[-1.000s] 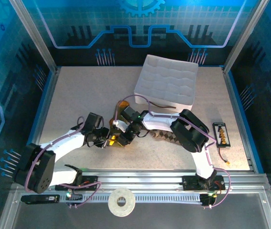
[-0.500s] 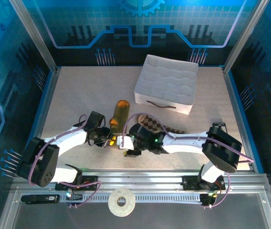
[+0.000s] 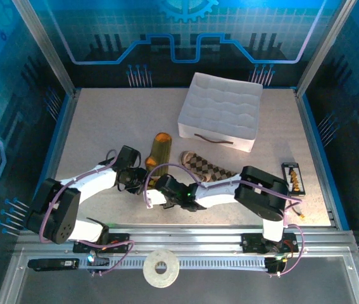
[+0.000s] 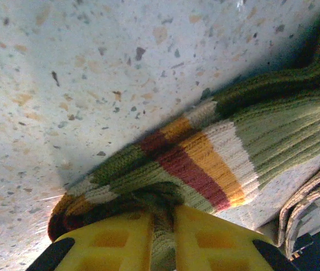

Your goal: Roll the socks

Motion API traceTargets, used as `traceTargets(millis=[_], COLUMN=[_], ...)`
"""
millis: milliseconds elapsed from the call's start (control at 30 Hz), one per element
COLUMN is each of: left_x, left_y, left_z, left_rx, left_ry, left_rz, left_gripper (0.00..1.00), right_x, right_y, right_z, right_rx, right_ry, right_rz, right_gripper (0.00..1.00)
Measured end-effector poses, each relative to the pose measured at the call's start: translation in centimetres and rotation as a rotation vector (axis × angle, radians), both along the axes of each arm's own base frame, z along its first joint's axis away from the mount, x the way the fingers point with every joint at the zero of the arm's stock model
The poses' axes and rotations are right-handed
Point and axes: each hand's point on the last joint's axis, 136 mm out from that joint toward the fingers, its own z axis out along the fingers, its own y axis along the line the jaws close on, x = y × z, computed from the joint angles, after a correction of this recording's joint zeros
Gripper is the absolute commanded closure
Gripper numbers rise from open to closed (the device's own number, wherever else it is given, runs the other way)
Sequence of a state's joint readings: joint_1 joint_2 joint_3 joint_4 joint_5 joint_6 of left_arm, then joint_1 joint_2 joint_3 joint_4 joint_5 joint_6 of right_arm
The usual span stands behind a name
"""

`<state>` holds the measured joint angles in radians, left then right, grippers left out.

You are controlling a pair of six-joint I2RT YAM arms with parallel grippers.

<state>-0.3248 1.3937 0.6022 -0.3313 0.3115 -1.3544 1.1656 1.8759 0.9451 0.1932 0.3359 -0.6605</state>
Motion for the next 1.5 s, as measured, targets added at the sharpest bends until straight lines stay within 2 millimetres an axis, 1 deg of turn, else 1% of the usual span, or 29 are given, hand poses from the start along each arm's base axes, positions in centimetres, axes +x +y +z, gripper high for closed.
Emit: traceTargets(millis=[67,167,267,367,467,633,767,933,1067,1167,1233,1300,1400,1433,1500], left_x=[0.0,0.2,0.2,0.3,-0.2,-1.7,-2.9,-3.3,-3.3,-3.1,-3.0,-3.1,-3.3,-3.4,-3.3], left_y=[0.0,0.4,1.6,3.1,4.1,4.2,3.4,1.9,1.0,0.8,0.7,0.7,0.7,0.6,0.6], left_z=[0.1,0.7,2.1,3.7,4.3,3.9,3.2,2.5,1.9,1.4,0.8,0.1,-0.5,-0.5,-0.4], left_rx=[0.001,0.013,0.039,0.063,0.079,0.063,0.026,-0.021,-0.034,-0.035,-0.032,-0.024,-0.015,-0.014,-0.012], left_ry=[0.001,-0.007,-0.027,-0.051,-0.046,-0.029,-0.003,0.007,0.029,0.043,0.061,0.089,0.121,0.127,0.140], left_rz=[-0.002,0.008,0.039,0.078,0.103,0.114,0.124,0.127,0.129,0.136,0.142,0.144,0.144,0.145,0.151], left_gripper=[0.76,0.62,0.50,0.44,0.43,0.43,0.38,0.39,0.42,0.49,0.62,0.77,0.94,0.97,1.00], right_x=[0.1,0.3,0.2,0.1,0.0,-0.6,-1.1,-1.1,-0.8,-0.7,-0.7,-0.9,-1.1,-1.2,-1.2], right_y=[0.2,0.4,0.4,0.3,0.4,0.4,0.5,0.6,0.3,0.3,0.3,0.5,0.6,0.7,0.6], right_z=[-0.4,-0.2,-0.3,-0.2,-0.1,0.2,0.8,1.0,0.8,0.7,0.7,0.6,0.5,0.4,0.5], right_rx=[0.000,0.019,0.041,0.072,0.105,0.150,0.184,0.225,0.252,0.267,0.273,0.276,0.271,0.269,0.270], right_ry=[0.011,0.029,0.080,0.163,0.270,0.460,0.611,0.775,0.908,0.981,1.021,1.065,1.126,1.137,1.142], right_rz=[-0.017,-0.042,-0.063,-0.080,-0.097,-0.118,-0.140,-0.189,-0.237,-0.261,-0.272,-0.282,-0.298,-0.302,-0.306], right_gripper=[0.86,0.96,1.00,1.00,1.00,1.00,1.00,1.00,1.00,1.00,1.00,1.00,1.00,1.00,0.91])
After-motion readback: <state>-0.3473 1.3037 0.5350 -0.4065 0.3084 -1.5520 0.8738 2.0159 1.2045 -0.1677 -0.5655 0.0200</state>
